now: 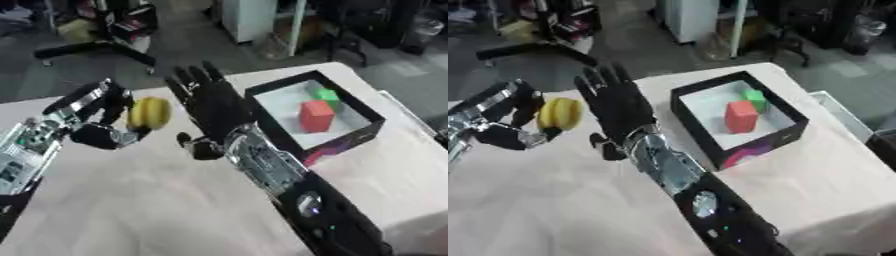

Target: Pick up the objects with one hand, pass them to the other hand, and then place them into the box on the other side of the table.

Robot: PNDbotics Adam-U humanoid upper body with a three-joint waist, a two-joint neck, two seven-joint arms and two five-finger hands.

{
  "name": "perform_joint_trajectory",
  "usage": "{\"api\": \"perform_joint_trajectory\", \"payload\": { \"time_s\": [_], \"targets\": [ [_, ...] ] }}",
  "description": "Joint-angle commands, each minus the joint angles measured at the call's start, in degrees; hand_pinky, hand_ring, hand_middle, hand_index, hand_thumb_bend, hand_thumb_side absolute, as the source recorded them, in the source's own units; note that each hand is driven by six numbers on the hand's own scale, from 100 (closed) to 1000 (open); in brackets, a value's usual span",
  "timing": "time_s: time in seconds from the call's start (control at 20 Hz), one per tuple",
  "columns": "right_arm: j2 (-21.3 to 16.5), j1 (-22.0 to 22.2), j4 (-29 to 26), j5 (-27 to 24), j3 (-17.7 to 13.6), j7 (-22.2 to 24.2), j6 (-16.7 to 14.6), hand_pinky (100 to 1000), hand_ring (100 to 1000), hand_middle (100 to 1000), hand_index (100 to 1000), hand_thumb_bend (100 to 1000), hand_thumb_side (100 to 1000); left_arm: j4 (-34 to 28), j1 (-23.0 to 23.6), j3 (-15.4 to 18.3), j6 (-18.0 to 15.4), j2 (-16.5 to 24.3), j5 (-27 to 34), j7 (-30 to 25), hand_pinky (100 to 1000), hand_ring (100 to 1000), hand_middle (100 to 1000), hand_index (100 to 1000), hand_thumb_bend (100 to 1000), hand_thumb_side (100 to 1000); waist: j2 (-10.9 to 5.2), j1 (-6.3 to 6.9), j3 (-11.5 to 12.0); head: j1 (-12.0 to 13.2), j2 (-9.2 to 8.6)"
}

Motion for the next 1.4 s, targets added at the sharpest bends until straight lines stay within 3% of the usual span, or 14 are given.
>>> {"api": "perform_joint_trajectory", "payload": {
  "time_s": [0.05, 0.55, 0.75, 1.1, 1.4],
  "targets": [
    [0.39, -1.04, 0.13, 0.57, -0.52, -0.73, 0.53, 1000, 933, 958, 1000, 385, 392, -2.39, -1.82, 0.74, 2.23, 0.43, 3.32, -3.06, 111, 100, 100, 127, 315, 100, -0.96, 0.14, 0.08, 0.21, 0.17],
    [0.63, -0.99, 1.04, -1.34, 0.14, -1.81, 0.44, 1000, 914, 923, 980, 300, 327, -3.48, -3.52, 3.1, 8.6, 0.72, 13.14, -12.88, 113, 100, 100, 128, 316, 100, -1.03, 0.14, 0.14, 0.43, 0.44],
    [0.67, -1.11, 1.18, -1.63, 0.32, -3.4, 0.72, 980, 859, 862, 925, 197, 235, -3.37, -4.11, 3.43, 10.48, 0.87, 16.92, -15.54, 113, 100, 100, 128, 315, 100, -1.04, 0.17, 0.15, 0.48, 0.76],
    [0.87, -1.19, 0.97, -2.07, 0.46, -8.87, 1.0, 847, 818, 819, 904, 210, 244, -2.84, -4.57, 2.37, 13.51, 2.03, 23.71, -16.95, 113, 100, 100, 128, 313, 100, -0.97, 0.19, 0.07, 0.28, 0.76],
    [0.78, -1.17, 1.44, -2.13, 0.35, -10.09, 1.35, 860, 821, 827, 936, 298, 311, -2.11, -3.87, 1.44, 15.72, 5.18, 30.02, -16.62, 114, 100, 100, 128, 305, 100, -0.95, 0.3, -0.08, 0.16, 0.73]
  ]
}}
